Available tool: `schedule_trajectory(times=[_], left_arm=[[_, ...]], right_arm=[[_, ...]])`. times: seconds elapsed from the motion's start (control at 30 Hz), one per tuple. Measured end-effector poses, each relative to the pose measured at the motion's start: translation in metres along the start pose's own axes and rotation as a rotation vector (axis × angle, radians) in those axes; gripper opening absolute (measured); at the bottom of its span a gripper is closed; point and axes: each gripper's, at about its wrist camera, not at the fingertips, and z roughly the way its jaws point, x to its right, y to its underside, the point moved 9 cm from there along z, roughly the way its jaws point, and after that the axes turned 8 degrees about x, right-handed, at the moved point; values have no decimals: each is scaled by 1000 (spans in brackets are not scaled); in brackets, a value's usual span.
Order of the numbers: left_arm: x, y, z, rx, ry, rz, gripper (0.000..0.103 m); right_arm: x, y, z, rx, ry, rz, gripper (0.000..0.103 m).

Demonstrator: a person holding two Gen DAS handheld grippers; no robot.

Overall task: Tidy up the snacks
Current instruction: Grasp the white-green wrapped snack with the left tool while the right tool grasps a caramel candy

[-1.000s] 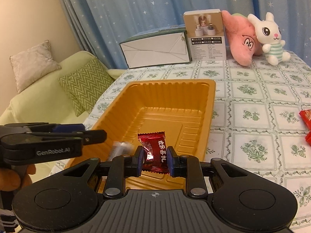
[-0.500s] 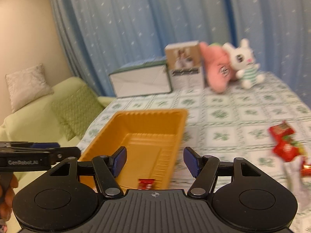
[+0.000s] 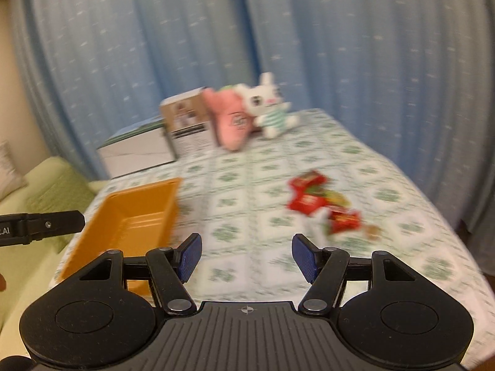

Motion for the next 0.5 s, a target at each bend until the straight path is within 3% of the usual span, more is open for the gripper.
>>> schedule_trajectory(times=[0.27,0.5], left_arm=[[75,15,20,-39,83,21,88],[111,30,60,-65,104,49,88]], right_arm=[[72,-4,-37,27,142,50,65],[120,-1,-24,9,196,79,64]])
